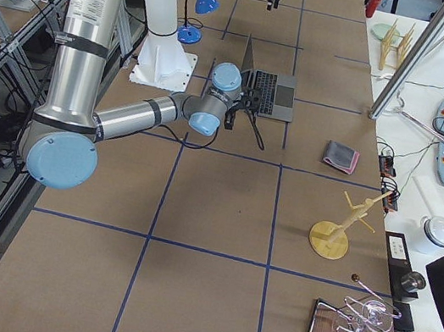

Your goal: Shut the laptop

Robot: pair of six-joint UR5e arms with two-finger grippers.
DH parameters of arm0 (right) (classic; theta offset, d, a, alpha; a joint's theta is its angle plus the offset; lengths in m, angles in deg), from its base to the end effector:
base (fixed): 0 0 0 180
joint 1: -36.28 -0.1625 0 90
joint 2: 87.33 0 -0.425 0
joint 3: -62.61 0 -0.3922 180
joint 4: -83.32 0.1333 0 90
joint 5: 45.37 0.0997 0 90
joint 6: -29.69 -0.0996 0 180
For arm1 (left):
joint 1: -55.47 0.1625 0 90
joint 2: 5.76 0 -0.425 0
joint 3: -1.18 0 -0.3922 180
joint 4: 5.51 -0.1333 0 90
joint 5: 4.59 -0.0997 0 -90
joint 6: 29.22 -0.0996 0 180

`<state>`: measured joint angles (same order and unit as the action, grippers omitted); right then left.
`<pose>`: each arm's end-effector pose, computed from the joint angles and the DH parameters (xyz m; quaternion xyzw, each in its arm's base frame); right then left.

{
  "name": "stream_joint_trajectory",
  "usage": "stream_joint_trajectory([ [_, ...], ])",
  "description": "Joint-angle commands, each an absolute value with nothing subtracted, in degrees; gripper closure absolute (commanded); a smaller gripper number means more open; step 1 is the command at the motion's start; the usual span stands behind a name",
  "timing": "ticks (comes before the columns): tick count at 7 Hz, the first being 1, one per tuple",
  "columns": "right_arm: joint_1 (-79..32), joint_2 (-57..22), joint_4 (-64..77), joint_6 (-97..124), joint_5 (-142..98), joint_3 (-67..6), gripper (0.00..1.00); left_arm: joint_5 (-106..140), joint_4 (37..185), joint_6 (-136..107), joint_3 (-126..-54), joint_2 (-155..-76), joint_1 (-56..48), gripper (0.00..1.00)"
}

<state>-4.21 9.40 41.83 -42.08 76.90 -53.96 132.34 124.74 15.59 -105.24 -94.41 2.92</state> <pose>-0.2782 -0.3428 0.3899 0.0642 -0.5830 0.0002 0.8099 0.2446 -0.4190 0.4421 0.0888 0.5457 0.1323 0.8227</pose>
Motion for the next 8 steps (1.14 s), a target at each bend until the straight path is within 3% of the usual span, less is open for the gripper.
stream_joint_trajectory([
  [1, 7.84, 9.52, 45.44, -47.29, 63.59, -55.07, 0.17, 131.99, 130.01, 25.76, -105.26, -97.75, 10.53, 0.0],
  [2, 13.55, 9.43, 45.44, -50.0, 56.83, -55.95, 0.53, 131.99, 130.02, 29.54, -105.26, -100.91, 13.51, 0.01],
  [3, 18.13, 9.17, 45.52, -50.72, 51.28, -57.09, 0.69, 129.9, 130.45, 32.1, -105.34, -102.94, 16.5, 0.16],
  [4, 20.96, 8.65, 45.53, -52.64, 47.92, -57.62, 0.8, 123.35, 137.16, 36.47, -105.17, -103.14, 20.36, 0.49],
  [5, 21.77, 6.21, 45.44, -54.4, 47.27, -57.63, 0.85, 116.41, 143.58, 42.17, -104.3, -103.4, 24.58, 0.91],
  [6, 21.69, 5.05, 45.44, -54.51, 46.57, -57.71, 0.9, 108.34, 145.38, 45.01, -104.55, -103.84, 28.53, 1.0],
  [8, 21.87, 3.46, 45.35, -55.12, 44.55, -57.8, 0.94, 103.25, 145.57, 47.49, -105.34, -105.94, 31.65, 1.0],
])
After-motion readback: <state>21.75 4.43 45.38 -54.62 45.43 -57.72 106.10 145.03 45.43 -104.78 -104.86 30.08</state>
